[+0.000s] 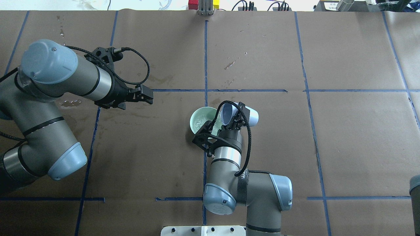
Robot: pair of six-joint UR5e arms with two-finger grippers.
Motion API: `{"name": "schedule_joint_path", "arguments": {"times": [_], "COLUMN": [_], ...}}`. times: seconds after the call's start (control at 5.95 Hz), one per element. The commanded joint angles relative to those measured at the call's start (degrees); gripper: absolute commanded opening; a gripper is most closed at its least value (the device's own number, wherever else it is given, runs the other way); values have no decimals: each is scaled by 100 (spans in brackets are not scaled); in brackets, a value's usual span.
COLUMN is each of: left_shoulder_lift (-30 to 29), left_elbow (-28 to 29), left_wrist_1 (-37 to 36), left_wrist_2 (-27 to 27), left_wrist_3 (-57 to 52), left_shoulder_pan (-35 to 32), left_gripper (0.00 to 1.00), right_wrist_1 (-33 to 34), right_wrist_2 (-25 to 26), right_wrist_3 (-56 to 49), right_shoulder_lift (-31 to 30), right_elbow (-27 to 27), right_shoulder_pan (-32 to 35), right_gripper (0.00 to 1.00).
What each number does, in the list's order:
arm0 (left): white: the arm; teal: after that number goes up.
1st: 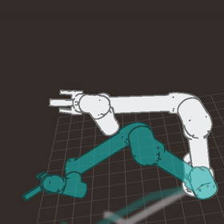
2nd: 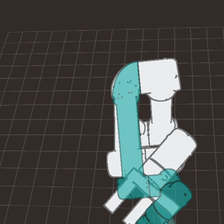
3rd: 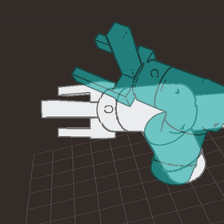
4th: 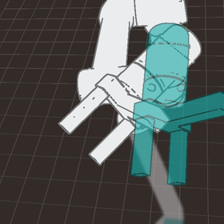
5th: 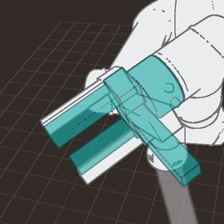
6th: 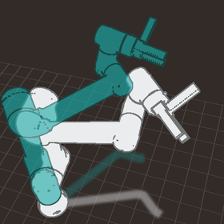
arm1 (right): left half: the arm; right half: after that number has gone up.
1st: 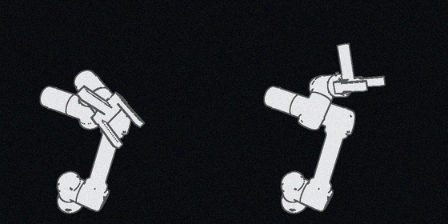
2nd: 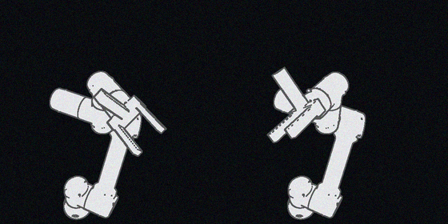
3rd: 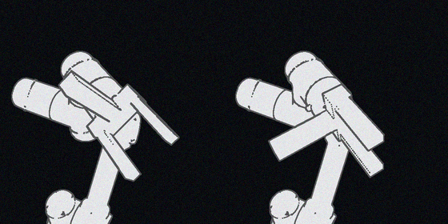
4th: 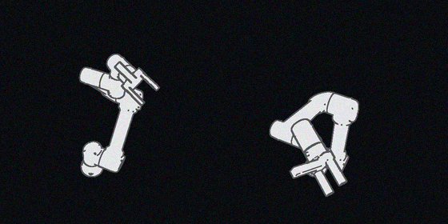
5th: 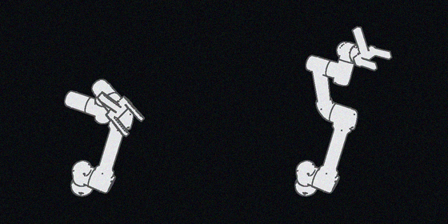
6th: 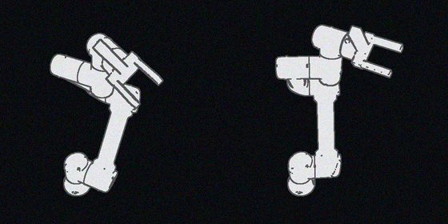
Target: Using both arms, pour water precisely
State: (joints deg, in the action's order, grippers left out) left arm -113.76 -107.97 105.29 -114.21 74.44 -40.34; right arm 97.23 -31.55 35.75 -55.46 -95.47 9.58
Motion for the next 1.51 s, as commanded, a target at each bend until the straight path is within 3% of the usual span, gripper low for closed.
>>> {"name": "schedule_joint_path", "arguments": {"times": [0.0, 0.34, 0.67, 1.01, 1.18, 1.34], "left_shoulder_lift": [3, 38, 38, 38, 38, 38], "left_elbow": [-5, -57, -57, -57, -57, -57], "left_wrist_1": [0, -9, -9, -9, -9, -9], "left_wrist_2": [4, 4, 4, 4, 13, 13], "left_wrist_3": [0, 9, 9, 9, 9, 9], "left_shoulder_pan": [0, -9, 0, 0, 0, -9], "left_gripper": [96, 96, 96, 96, 96, 96], "right_wrist_1": [15, -116, -1298, -1985, -2276, -2610], "right_wrist_2": [35, 26, 26, -26, -35, -149], "right_wrist_3": [-69, 542, 949, 1441, 1504, 1809], "right_shoulder_lift": [35, 70, 9, -79, -184, -768], "right_elbow": [-7, -77, -42, -77, -147, -600], "right_shoulder_pan": [0, 0, -9, 53, 79, 114], "right_gripper": [0, 0, 0, 0, 0, 0]}}
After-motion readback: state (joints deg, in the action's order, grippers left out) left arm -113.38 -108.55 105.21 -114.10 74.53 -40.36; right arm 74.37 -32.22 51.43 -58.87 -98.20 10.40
